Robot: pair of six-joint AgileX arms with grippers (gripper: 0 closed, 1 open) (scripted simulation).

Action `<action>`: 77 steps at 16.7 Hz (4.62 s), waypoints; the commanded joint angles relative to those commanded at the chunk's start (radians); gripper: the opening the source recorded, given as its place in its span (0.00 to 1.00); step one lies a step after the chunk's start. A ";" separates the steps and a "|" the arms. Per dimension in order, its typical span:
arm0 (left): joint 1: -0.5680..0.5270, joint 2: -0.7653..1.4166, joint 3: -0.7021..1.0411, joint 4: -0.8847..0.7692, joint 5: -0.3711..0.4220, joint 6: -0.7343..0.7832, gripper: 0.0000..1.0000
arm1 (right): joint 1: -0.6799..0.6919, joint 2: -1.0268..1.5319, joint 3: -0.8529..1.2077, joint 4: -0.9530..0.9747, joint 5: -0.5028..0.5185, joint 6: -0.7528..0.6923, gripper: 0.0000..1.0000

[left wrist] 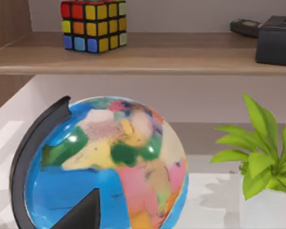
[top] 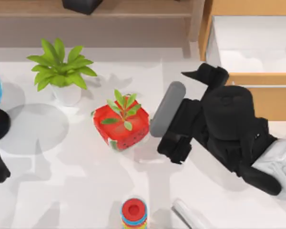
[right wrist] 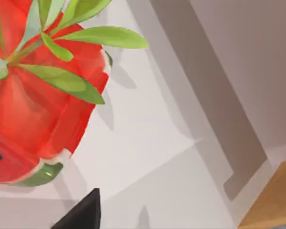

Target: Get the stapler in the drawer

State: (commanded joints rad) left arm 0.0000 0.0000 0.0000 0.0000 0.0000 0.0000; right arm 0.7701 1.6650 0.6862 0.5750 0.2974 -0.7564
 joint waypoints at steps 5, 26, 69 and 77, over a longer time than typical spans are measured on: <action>0.000 0.000 0.000 0.000 0.000 0.000 1.00 | 0.093 -0.103 0.235 -0.657 -0.082 0.390 1.00; 0.000 0.000 0.000 0.000 0.000 0.000 1.00 | 0.168 0.058 0.462 -1.570 -0.300 0.983 1.00; 0.000 0.000 0.000 0.000 0.000 0.000 1.00 | 0.102 0.176 0.269 -1.341 -0.315 0.945 0.00; 0.000 0.000 0.000 0.000 0.000 0.000 1.00 | 0.103 0.130 0.361 -1.437 -0.309 0.958 0.00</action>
State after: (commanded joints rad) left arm 0.0000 0.0000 0.0000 0.0000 0.0000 0.0000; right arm 0.8732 1.7950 1.0469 -0.8620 -0.0116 0.2017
